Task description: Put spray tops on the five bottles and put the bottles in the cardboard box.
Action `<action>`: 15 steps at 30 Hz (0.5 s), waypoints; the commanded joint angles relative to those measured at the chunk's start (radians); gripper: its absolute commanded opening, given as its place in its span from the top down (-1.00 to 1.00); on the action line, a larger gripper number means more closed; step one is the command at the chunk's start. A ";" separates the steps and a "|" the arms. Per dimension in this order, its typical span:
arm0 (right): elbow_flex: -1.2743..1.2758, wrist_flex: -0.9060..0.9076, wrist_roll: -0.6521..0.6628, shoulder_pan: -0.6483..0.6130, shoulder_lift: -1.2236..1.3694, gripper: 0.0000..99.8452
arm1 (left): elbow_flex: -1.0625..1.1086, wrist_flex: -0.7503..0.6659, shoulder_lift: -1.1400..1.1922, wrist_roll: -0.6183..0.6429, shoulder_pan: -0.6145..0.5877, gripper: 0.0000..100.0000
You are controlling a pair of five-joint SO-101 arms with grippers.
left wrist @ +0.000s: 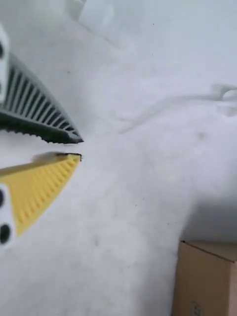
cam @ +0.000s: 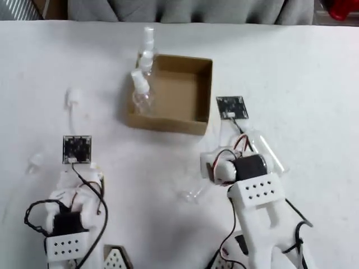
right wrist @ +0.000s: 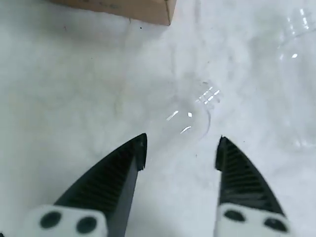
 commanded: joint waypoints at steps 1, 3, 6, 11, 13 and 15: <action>-0.052 0.007 -0.060 -0.018 -0.004 0.50 | -0.005 0.008 -0.018 -0.009 -0.012 0.90; -0.054 0.005 -0.121 -0.039 0.035 0.49 | -0.005 0.008 -0.018 -0.009 -0.012 0.90; -0.060 -0.001 -0.247 -0.091 0.148 0.49 | -0.005 0.008 -0.018 -0.009 -0.012 0.90; -0.163 -0.058 -0.342 -0.104 0.360 0.49 | -0.005 0.008 -0.018 -0.009 -0.012 0.90; -0.213 -0.054 -0.402 -0.104 0.433 0.49 | -0.005 0.008 -0.018 -0.009 -0.012 0.90; -0.244 -0.058 -0.446 -0.104 0.506 0.49 | -0.005 0.008 -0.018 -0.009 -0.012 0.90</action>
